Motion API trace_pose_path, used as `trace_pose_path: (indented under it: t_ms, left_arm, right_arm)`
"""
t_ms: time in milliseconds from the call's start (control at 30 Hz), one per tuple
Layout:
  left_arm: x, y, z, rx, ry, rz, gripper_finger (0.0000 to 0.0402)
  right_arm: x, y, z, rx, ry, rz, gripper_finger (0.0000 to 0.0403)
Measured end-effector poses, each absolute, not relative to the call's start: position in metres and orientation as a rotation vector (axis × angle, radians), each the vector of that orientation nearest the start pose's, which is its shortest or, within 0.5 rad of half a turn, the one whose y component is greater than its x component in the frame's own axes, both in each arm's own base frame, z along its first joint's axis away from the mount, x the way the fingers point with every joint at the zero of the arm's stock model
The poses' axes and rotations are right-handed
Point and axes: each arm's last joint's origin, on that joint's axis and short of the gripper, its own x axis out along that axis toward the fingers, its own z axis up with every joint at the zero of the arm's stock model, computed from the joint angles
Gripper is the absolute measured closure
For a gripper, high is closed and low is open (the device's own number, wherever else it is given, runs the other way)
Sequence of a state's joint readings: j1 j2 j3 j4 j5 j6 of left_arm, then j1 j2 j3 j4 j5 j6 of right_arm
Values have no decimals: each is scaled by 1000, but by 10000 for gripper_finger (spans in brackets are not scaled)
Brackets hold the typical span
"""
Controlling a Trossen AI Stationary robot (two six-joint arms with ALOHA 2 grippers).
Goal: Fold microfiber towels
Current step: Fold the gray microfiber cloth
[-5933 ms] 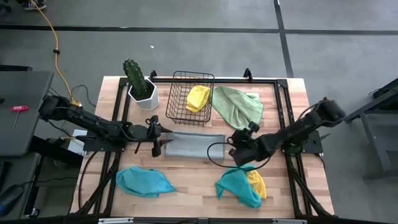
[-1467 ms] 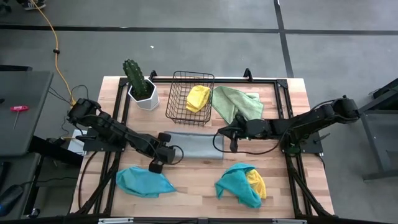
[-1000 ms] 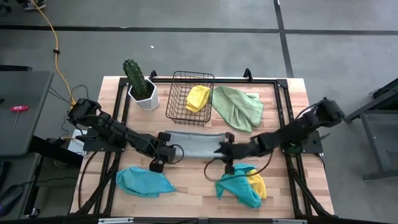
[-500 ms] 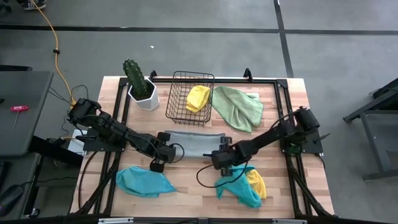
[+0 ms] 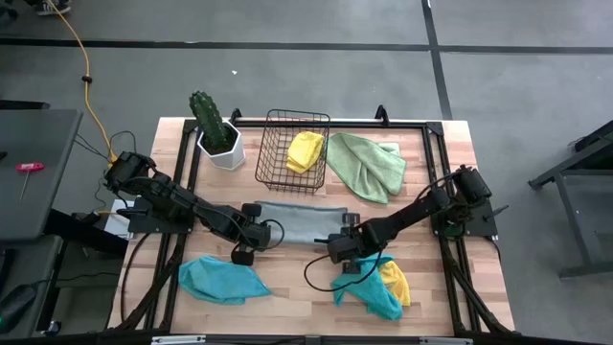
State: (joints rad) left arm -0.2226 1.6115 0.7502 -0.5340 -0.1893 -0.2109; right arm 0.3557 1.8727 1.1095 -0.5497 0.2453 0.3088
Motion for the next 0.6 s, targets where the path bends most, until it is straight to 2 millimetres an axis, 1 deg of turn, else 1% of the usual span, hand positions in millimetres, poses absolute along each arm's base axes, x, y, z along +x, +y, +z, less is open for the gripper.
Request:
trace_pose_path:
  t_ms: [67, 133, 167, 267, 333, 433, 600]
  left_arm:
    - [248, -50, 126, 93, 1356, 126, 401]
    - [247, -51, 126, 61, 1361, 135, 401]
    - [247, -51, 127, 33, 1363, 131, 401]
    - [244, -53, 131, -70, 1372, 112, 401]
    - [240, -57, 136, -142, 1383, 75, 402]
    - [237, -62, 148, -243, 1360, 19, 401]
    - [232, -64, 167, -306, 1288, -8, 401]
  right_arm:
    - [322, 112, 137, -120, 1248, -100, 331]
    - [323, 112, 137, -107, 1253, -88, 377]
    - [322, 112, 136, -96, 1257, -81, 389]
    - [323, 115, 138, -42, 1272, -41, 389]
    - [324, 119, 140, 3, 1283, 14, 397]
    - [327, 126, 146, 77, 1296, 100, 398]
    - [331, 128, 157, 94, 1300, 112, 400]
